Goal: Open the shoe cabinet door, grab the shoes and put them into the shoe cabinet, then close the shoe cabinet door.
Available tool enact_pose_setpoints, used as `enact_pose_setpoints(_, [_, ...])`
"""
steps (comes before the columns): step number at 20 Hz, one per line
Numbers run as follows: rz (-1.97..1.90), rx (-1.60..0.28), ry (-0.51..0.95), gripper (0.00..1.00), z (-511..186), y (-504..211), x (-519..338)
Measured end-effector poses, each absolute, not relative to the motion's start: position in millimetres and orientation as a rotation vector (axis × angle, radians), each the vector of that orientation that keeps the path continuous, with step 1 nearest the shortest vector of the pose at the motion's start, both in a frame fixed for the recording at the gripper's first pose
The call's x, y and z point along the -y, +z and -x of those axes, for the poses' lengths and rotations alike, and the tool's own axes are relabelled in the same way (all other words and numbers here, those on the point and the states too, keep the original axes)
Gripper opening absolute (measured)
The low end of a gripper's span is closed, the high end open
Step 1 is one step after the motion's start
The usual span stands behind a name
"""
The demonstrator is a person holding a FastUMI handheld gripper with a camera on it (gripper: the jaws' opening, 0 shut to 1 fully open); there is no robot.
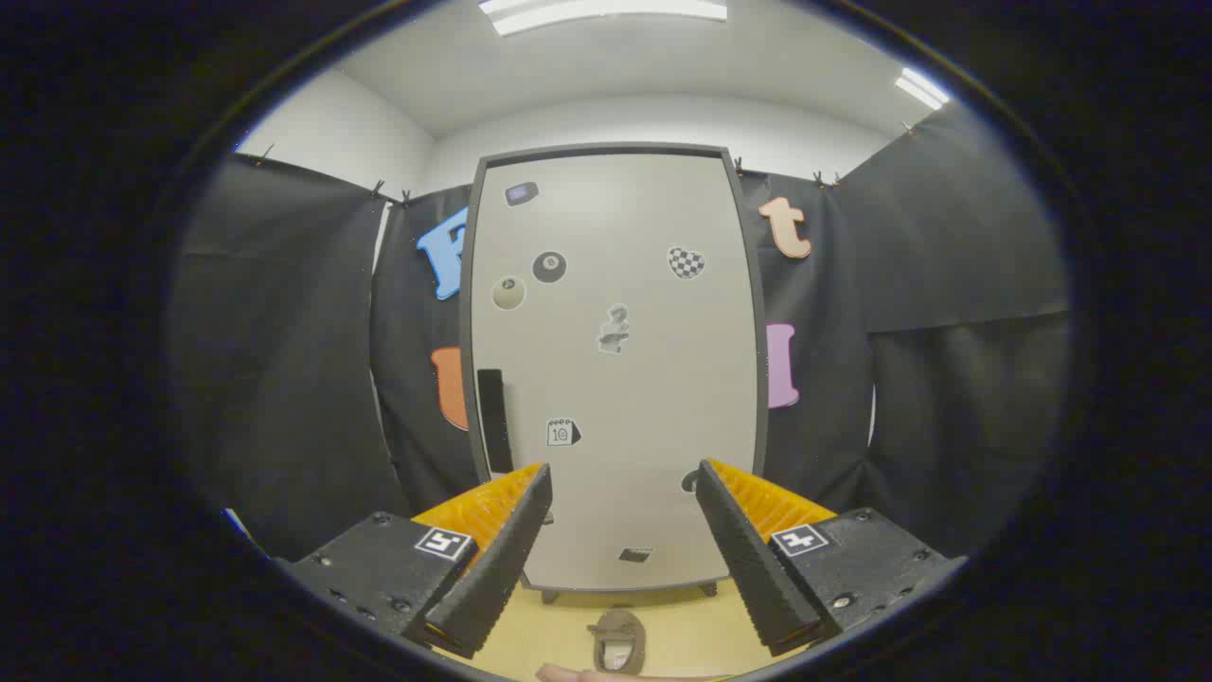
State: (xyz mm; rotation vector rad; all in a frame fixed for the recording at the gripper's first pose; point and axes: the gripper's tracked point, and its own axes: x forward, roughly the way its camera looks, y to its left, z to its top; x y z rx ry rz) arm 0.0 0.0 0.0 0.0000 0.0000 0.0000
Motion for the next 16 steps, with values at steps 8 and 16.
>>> enact_pose_setpoints(8, [0.024, 0.013, -0.001, 1.00, 1.2, -3.4, -0.8])
enact_pose_setpoints(16, [0.008, 0.019, 0.019, 1.00, -4.8, -4.0, -16.8])
